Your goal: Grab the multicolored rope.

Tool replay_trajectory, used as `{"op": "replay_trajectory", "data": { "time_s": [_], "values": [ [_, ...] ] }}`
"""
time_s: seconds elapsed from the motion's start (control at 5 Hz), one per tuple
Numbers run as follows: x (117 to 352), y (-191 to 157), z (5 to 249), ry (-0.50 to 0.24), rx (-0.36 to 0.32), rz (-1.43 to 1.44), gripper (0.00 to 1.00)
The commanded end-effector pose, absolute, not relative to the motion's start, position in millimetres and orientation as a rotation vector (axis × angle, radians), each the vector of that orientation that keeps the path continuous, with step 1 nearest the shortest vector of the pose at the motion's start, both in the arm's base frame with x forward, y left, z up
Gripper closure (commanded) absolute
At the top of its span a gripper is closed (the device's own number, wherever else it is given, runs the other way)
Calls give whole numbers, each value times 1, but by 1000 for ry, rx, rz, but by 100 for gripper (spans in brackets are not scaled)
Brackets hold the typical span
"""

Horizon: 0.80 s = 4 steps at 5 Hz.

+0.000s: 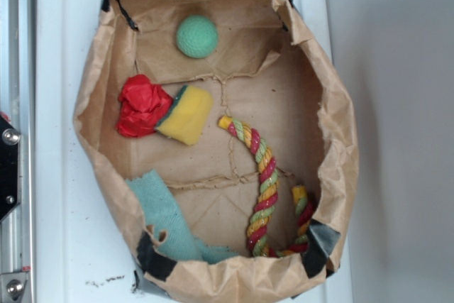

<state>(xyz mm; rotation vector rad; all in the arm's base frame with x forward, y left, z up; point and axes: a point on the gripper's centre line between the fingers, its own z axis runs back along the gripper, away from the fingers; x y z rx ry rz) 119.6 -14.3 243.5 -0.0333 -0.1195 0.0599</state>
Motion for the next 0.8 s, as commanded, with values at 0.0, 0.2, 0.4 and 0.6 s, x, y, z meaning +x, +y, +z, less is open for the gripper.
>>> {"op": "replay_trajectory", "data": {
  "time_s": [0.0,0.2,0.4,0.6],
  "values": [
    [120,-14,244,-119,-33,60,0],
    [161,-28,238,-166,-50,86,0],
    [207,-32,226,-198,-53,113,0],
    [236,-26,208,-216,-32,114,0]
  ]
}}
